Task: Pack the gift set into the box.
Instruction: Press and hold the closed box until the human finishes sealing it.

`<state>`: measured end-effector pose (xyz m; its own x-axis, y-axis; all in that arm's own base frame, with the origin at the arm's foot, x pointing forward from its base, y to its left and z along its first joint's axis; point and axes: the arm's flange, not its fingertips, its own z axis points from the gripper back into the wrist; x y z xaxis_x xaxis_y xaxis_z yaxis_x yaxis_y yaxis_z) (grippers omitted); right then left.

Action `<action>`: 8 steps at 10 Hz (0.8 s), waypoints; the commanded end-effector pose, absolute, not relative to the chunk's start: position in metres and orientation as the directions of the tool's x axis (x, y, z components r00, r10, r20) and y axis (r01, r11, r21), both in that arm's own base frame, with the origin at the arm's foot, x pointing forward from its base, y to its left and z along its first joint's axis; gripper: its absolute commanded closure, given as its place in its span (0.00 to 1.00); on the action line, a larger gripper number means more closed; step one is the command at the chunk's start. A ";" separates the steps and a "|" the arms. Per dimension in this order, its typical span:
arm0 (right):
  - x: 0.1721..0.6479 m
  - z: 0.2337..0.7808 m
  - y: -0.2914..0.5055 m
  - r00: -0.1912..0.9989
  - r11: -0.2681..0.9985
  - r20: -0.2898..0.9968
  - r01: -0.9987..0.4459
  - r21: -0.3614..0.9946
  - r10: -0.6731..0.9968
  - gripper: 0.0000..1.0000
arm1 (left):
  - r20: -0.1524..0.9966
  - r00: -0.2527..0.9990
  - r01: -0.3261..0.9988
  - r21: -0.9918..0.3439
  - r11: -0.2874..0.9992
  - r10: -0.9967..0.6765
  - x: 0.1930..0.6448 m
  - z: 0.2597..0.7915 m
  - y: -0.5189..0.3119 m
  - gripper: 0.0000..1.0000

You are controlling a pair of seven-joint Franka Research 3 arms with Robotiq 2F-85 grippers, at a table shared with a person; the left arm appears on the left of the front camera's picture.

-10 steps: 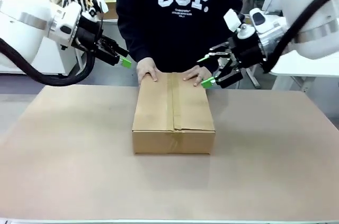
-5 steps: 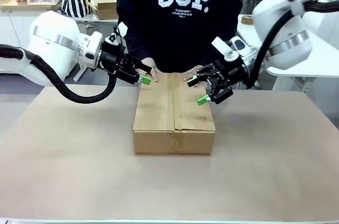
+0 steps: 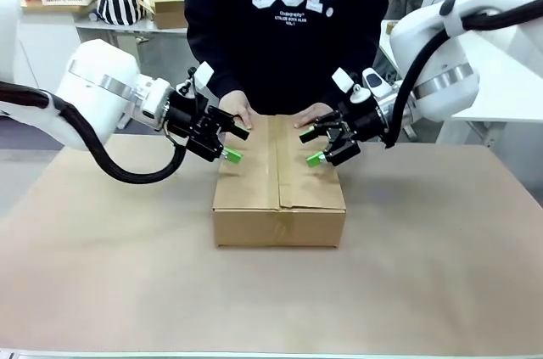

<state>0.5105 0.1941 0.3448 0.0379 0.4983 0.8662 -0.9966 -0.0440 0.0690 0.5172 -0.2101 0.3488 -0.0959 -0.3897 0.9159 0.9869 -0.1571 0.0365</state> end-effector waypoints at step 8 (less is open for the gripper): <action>0.511 0.314 0.188 0.099 -0.007 0.846 -0.993 0.120 0.525 0.00 | 0.892 -0.040 0.994 -0.010 -0.108 -0.451 0.525 0.309 -0.232 0.00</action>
<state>0.5091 0.1891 0.3232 0.0818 0.4955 0.8648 -0.9924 -0.0398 0.1167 0.5222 -0.2281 0.3171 -0.0500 -0.4144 0.9087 0.9931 -0.1171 0.0012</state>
